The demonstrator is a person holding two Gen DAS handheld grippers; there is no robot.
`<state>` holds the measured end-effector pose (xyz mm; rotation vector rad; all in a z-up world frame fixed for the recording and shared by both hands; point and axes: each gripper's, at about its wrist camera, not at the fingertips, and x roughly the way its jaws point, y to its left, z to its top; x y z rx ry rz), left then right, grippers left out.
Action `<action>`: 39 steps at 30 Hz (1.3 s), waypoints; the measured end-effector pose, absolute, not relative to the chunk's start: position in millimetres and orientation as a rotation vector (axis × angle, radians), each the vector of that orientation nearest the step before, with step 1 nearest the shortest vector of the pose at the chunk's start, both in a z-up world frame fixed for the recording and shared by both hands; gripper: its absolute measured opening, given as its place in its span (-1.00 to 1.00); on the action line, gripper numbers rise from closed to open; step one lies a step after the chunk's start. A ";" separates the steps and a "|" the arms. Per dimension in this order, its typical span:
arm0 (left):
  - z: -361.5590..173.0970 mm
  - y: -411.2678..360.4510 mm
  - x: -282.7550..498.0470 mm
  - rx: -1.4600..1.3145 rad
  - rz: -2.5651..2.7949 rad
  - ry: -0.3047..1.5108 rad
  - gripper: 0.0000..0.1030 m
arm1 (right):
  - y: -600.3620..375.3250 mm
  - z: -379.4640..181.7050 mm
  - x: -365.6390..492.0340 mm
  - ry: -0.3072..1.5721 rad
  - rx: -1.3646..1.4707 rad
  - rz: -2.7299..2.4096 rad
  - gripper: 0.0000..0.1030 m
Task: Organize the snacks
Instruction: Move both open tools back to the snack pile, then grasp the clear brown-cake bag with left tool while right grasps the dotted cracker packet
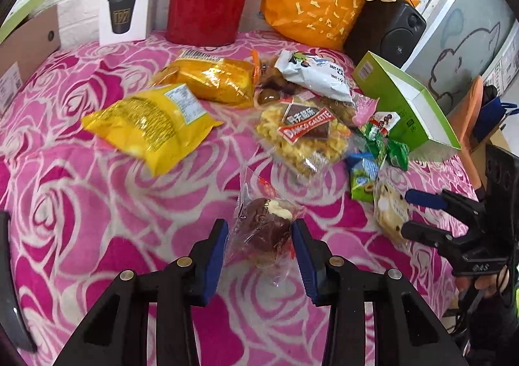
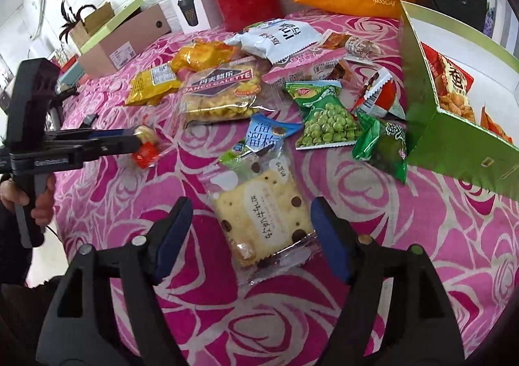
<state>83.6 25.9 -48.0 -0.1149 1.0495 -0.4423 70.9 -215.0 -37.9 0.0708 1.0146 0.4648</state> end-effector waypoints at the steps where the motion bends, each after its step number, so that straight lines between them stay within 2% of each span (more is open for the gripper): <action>1: -47.1 27.7 78.7 -0.114 -0.432 1.046 -0.14 | -213.6 -38.9 72.0 1.013 0.061 0.464 0.50; 4: -46.3 25.7 73.4 -0.096 -0.417 1.035 0.13 | -211.5 -43.7 82.6 1.000 0.050 0.470 0.55; 5: -46.5 23.7 73.6 -0.089 -0.411 1.034 0.16 | -211.4 -46.4 85.7 1.004 0.051 0.465 0.60; 14: -51.4 15.7 78.4 -0.078 -0.447 1.057 0.15 | -205.8 -41.1 54.7 1.034 0.079 0.515 0.60; 22: -55.7 14.2 79.4 -0.082 -0.435 1.064 0.15 | -196.3 -49.5 60.9 1.047 0.013 0.413 0.59; 24: -58.4 13.7 81.1 -0.085 -0.432 1.071 0.13 | -192.9 -51.5 59.0 1.052 0.009 0.421 0.59; 25: -59.7 13.1 81.9 -0.085 -0.432 1.074 0.02 | -192.1 -52.4 58.1 1.053 0.007 0.423 0.59; 26: -61.2 12.3 82.4 -0.083 -0.434 1.077 -0.10 | -190.6 -54.0 57.2 1.054 -0.005 0.414 0.46; 27: -62.0 11.1 82.6 -0.082 -0.440 1.079 -0.10 | -189.5 -54.7 56.5 1.052 -0.021 0.396 0.16; 31: -55.0 10.4 77.7 -0.086 -0.438 1.055 -0.21 | -194.3 -50.0 55.9 1.040 0.007 0.384 0.16; 39: -15.6 4.4 68.2 -0.077 -0.474 0.970 -0.22 | -204.9 -13.8 47.2 0.940 0.037 0.382 0.16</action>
